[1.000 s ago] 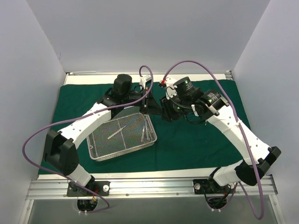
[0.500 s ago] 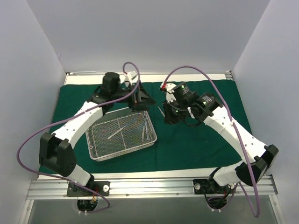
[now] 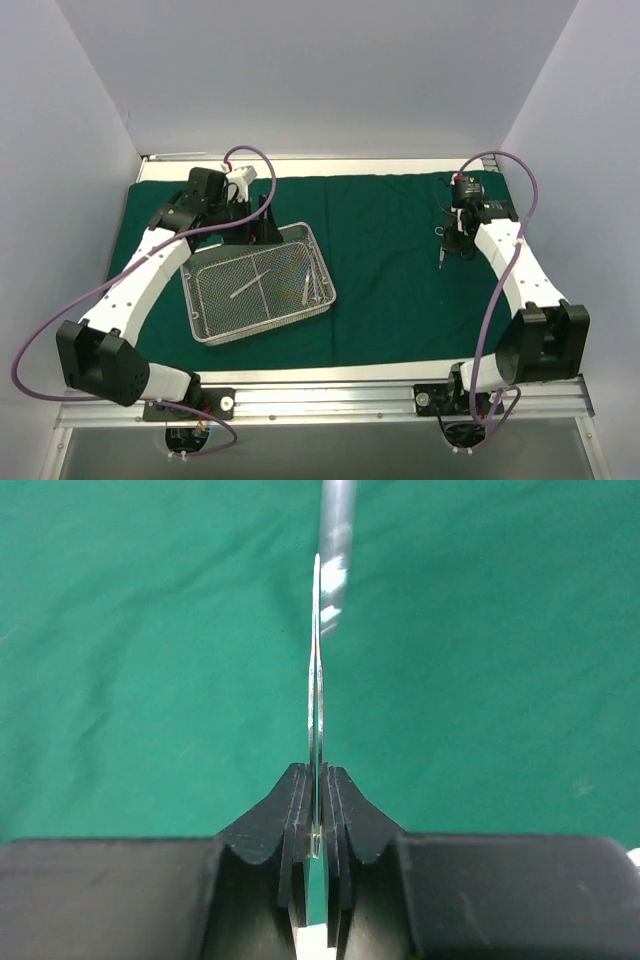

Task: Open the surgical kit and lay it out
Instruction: Place the medical item in the surgical kit.

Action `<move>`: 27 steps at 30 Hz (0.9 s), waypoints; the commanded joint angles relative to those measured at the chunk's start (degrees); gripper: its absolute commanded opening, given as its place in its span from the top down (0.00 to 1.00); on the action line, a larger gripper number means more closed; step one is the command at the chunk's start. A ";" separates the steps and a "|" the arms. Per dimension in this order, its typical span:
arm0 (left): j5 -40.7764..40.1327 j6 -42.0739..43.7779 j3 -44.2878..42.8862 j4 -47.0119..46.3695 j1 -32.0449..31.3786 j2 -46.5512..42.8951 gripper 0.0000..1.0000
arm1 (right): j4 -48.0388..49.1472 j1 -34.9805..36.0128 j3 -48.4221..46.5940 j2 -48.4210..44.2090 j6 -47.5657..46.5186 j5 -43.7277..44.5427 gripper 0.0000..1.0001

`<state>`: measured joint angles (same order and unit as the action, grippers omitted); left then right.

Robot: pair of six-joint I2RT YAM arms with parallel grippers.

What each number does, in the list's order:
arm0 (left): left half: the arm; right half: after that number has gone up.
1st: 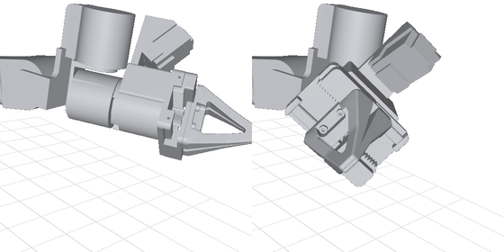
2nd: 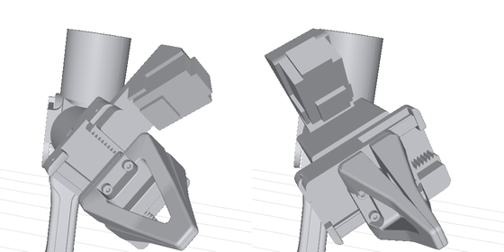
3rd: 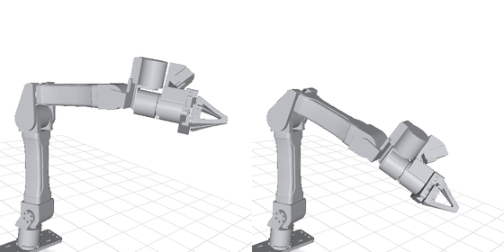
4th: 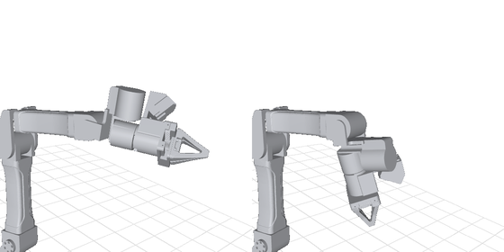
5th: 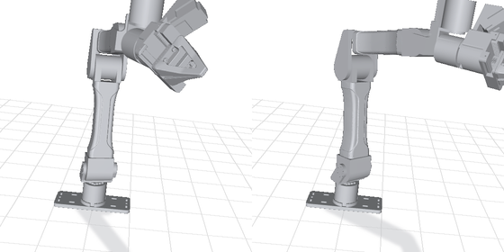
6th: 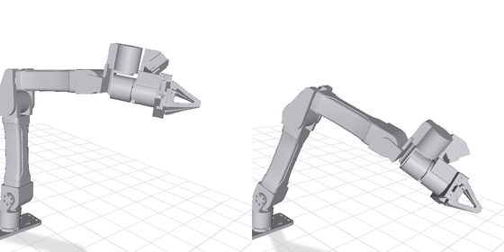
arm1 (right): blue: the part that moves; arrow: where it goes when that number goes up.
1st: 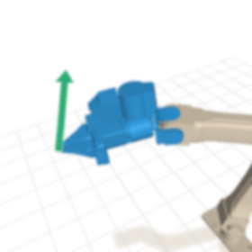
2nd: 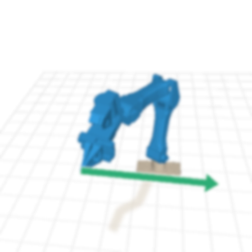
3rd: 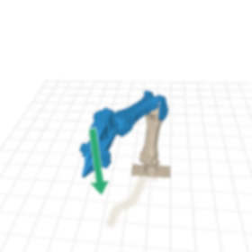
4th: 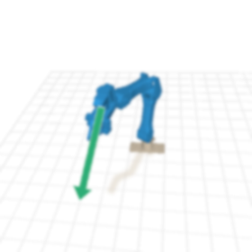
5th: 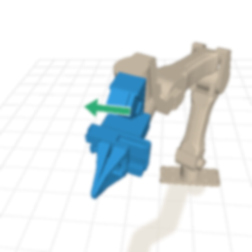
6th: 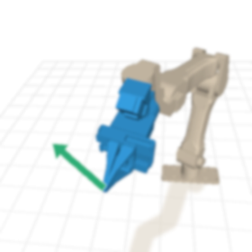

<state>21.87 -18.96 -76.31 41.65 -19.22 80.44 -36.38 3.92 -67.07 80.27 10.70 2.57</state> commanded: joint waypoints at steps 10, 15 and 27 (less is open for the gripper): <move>-2.01 3.23 2.14 1.94 2.43 -2.93 0.06 | 14.23 -9.80 -2.72 17.37 -13.16 12.56 1.00; -0.59 5.34 2.05 2.73 3.23 -3.98 0.06 | 16.43 -9.99 -2.10 20.10 -13.78 10.26 1.00; 3.18 6.30 2.22 3.44 4.81 -0.12 0.06 | 16.08 -10.95 -5.18 27.57 -13.78 6.13 1.00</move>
<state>22.74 -14.20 -71.42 44.21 -14.79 79.44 -19.31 -6.46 -70.59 106.94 -2.74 9.41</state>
